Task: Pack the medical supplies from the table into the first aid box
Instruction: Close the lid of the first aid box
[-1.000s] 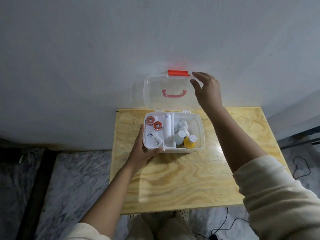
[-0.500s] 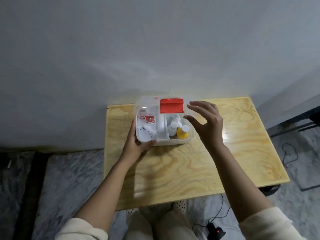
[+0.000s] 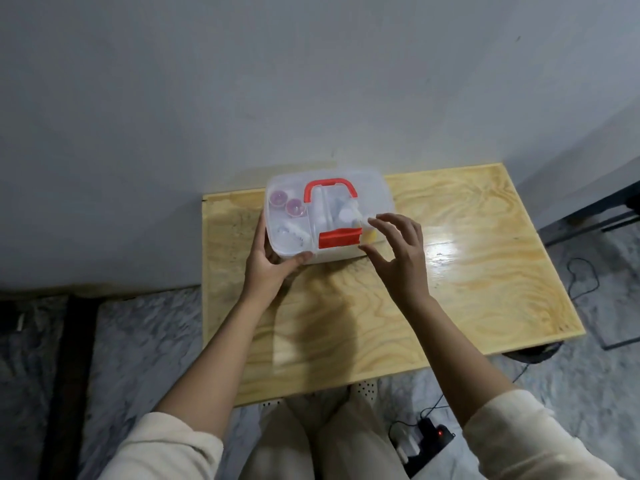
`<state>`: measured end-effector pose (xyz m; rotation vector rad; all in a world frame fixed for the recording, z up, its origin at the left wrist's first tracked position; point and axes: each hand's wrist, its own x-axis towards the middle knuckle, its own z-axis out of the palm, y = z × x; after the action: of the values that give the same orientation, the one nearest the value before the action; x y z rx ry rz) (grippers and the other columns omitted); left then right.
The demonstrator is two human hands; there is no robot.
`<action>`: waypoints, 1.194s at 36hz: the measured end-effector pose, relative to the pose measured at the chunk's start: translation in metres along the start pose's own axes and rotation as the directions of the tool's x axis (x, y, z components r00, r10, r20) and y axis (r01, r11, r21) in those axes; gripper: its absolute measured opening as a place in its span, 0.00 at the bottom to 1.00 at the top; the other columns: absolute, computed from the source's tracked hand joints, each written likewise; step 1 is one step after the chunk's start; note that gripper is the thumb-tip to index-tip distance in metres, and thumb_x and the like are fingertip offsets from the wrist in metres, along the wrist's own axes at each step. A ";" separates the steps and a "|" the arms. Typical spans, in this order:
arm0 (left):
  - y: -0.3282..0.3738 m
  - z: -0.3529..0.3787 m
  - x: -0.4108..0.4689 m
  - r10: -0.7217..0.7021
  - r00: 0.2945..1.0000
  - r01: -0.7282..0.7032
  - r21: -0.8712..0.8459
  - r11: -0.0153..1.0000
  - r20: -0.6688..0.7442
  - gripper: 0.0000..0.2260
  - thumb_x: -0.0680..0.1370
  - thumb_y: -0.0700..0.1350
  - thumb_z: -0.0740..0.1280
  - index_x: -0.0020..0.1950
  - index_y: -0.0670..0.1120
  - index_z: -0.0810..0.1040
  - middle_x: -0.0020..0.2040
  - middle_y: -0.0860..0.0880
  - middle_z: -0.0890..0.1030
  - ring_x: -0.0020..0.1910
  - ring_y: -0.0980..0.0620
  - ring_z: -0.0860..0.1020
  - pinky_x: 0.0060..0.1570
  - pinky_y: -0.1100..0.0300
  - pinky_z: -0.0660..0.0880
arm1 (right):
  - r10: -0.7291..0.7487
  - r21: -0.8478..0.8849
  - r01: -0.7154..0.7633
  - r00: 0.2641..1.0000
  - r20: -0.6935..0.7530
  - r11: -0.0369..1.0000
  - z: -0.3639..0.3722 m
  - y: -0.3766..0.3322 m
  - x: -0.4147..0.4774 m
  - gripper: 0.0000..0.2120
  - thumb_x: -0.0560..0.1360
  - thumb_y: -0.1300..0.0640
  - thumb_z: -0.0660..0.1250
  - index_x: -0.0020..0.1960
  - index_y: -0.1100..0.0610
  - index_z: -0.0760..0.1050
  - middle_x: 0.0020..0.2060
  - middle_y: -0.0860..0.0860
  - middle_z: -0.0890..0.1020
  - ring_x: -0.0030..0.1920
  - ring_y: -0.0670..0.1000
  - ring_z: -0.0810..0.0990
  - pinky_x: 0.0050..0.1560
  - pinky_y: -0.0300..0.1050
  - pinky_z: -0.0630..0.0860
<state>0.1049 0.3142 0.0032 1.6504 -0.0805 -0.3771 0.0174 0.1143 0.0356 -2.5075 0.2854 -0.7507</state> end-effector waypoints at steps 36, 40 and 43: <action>0.007 0.003 -0.001 -0.068 0.998 0.067 0.042 0.997 0.012 0.46 0.68 0.65 0.71 0.80 0.56 0.55 0.78 0.56 0.65 0.77 0.55 0.64 0.76 0.47 0.62 | -0.153 -0.069 0.184 0.937 0.314 0.981 0.004 -0.002 0.022 0.27 0.71 0.46 0.69 0.67 0.54 0.70 0.67 0.55 0.73 0.69 0.56 0.69 0.68 0.51 0.64; 0.007 0.003 -0.001 -0.059 0.998 0.058 0.044 0.997 0.018 0.42 0.72 0.59 0.72 0.81 0.55 0.55 0.78 0.55 0.65 0.76 0.55 0.65 0.76 0.48 0.63 | -0.152 -0.119 0.202 0.930 0.335 0.972 0.009 -0.002 0.025 0.29 0.70 0.47 0.71 0.68 0.54 0.69 0.68 0.55 0.72 0.69 0.56 0.69 0.70 0.51 0.60; 0.008 0.004 -0.002 -0.047 0.999 0.046 0.045 0.998 0.015 0.37 0.76 0.52 0.71 0.81 0.54 0.56 0.77 0.55 0.67 0.75 0.55 0.66 0.76 0.49 0.63 | -0.168 -0.141 0.220 0.936 0.310 0.965 0.012 0.000 0.022 0.29 0.70 0.48 0.71 0.67 0.55 0.69 0.66 0.55 0.74 0.68 0.57 0.71 0.69 0.51 0.61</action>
<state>0.1033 0.3101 0.0109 1.6954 -0.0630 -0.4265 0.0421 0.1123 0.0368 -2.7987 -0.0050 -0.4259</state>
